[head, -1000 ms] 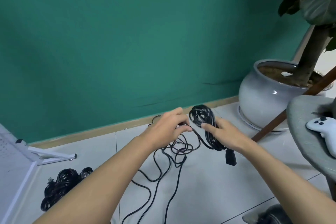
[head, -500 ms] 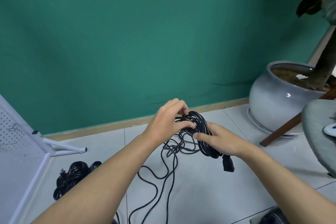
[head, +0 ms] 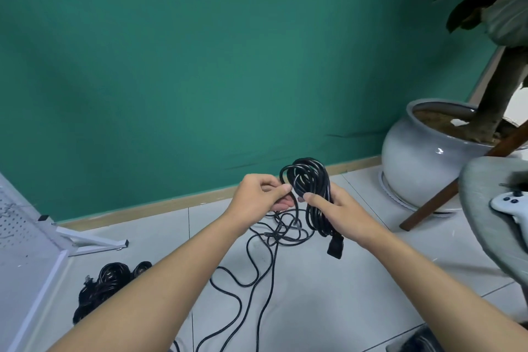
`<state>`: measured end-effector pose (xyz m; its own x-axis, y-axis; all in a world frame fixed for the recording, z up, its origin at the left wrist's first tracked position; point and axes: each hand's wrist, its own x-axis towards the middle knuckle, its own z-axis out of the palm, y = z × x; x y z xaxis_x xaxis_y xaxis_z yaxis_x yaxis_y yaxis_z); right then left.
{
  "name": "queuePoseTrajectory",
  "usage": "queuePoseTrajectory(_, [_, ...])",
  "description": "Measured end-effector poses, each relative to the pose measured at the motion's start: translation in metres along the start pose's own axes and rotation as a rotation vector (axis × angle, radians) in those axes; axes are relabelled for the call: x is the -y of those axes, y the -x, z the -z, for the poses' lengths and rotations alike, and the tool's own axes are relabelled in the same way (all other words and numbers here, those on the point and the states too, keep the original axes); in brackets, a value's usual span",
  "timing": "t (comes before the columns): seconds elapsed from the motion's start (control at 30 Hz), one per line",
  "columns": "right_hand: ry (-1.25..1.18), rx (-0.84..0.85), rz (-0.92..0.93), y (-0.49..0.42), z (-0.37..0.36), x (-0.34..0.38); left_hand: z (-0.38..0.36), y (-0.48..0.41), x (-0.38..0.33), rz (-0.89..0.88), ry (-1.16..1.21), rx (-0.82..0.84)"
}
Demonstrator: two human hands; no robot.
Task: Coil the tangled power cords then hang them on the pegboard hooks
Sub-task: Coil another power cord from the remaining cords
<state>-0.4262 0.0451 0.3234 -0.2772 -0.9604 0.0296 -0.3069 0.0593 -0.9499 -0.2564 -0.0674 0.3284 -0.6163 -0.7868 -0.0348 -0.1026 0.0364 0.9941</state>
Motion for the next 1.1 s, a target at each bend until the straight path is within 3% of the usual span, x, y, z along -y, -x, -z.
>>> queuePoseTrajectory(0.17, [-0.032,-0.042,-0.002,-0.001,-0.006,-0.001,-0.009,-0.002,-0.006,0.088,0.218,-0.029])
queuePoseTrajectory(0.3, [-0.013,-0.047,-0.015,-0.002,-0.007,-0.003,-0.009,-0.004,-0.006,0.108,0.188,0.028])
queuePoseTrajectory(0.43, [-0.072,-0.1,-0.077,-0.004,-0.006,-0.001,-0.009,-0.005,0.004,0.086,0.009,0.137])
queuePoseTrajectory(0.7, [-0.431,-0.12,-0.143,-0.005,0.001,0.01,-0.025,-0.004,0.045,0.022,-0.44,0.425])
queuePoseTrajectory(0.8, [-0.474,-0.118,-0.181,-0.003,0.006,0.012,-0.027,-0.006,0.049,-0.046,-0.608,0.433])
queuePoseTrajectory(1.0, [-0.465,-0.168,-0.204,-0.004,0.014,0.012,-0.025,-0.008,0.058,-0.121,-0.853,0.476])
queuePoseTrajectory(1.1, [-0.211,-0.265,-0.158,-0.006,0.021,0.002,-0.017,-0.012,0.062,-0.106,-0.873,0.45])
